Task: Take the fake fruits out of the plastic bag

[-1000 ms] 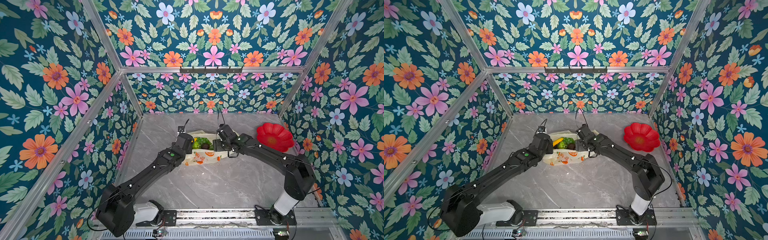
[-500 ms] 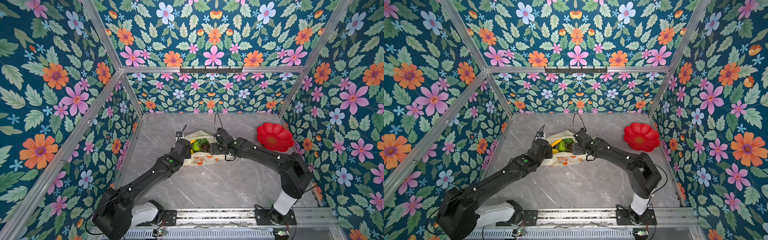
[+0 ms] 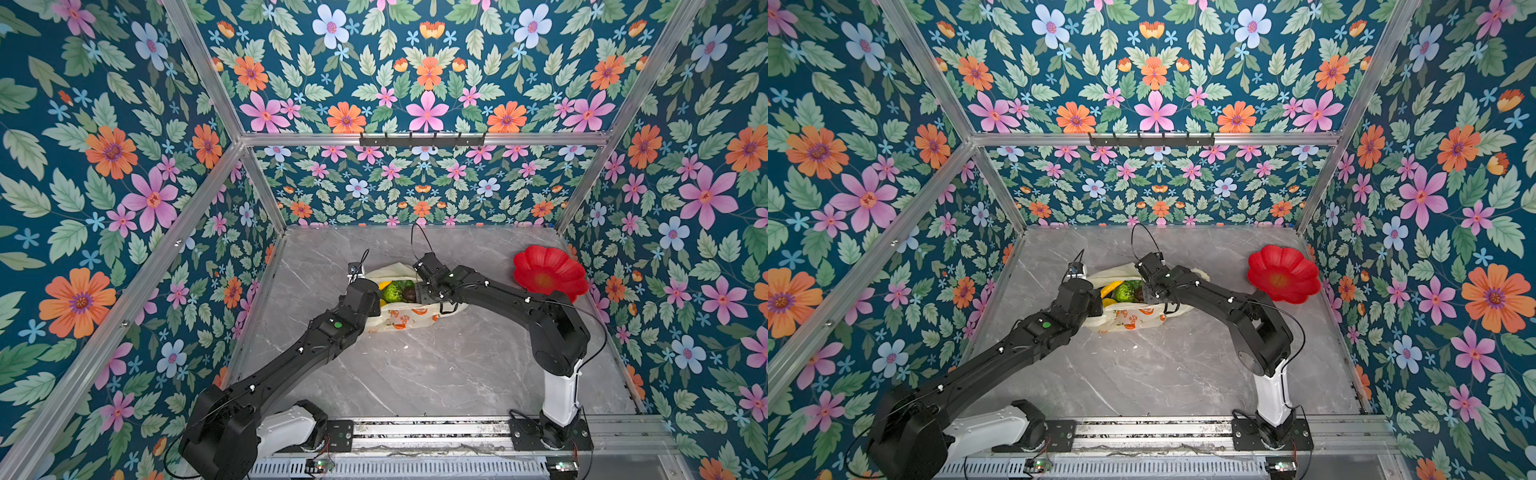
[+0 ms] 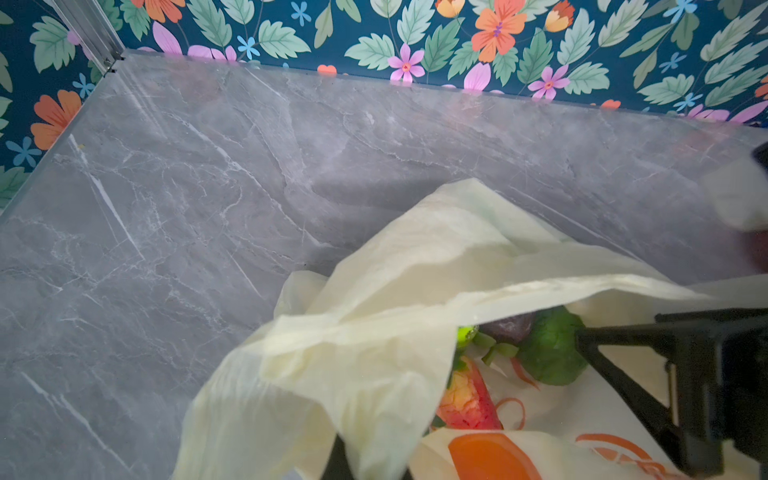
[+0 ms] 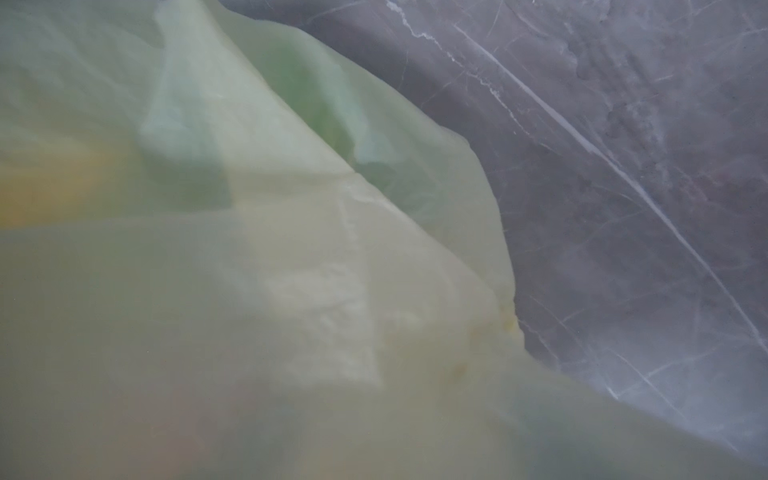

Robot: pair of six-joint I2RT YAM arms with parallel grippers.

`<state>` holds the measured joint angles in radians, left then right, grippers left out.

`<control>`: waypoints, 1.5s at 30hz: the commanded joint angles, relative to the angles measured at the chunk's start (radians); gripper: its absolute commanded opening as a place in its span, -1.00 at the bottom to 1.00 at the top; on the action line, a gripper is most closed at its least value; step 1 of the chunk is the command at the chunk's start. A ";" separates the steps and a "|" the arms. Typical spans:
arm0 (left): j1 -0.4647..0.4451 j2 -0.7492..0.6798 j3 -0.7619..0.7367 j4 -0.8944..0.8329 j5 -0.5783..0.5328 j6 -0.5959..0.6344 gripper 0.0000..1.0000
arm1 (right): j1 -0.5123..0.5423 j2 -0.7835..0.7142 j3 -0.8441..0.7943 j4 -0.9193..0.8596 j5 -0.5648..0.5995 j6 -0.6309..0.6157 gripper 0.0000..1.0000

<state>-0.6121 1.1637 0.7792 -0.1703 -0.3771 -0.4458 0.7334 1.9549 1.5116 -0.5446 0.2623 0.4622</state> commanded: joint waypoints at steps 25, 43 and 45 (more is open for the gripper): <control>0.332 0.168 0.216 0.053 0.314 -0.059 -1.00 | -0.207 -0.365 -0.311 0.493 -0.431 0.205 -1.00; 0.383 0.321 0.275 -0.035 0.404 -0.093 -0.39 | -0.231 -0.376 -0.521 0.698 -0.491 0.295 -1.00; 0.356 0.304 0.284 -0.095 0.331 -0.102 0.05 | -0.217 -0.382 -0.526 0.688 -0.464 0.281 -1.00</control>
<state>-0.2333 1.4807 1.0477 -0.1738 0.0433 -0.5545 0.5034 1.5803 0.9894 0.1162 -0.2501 0.7712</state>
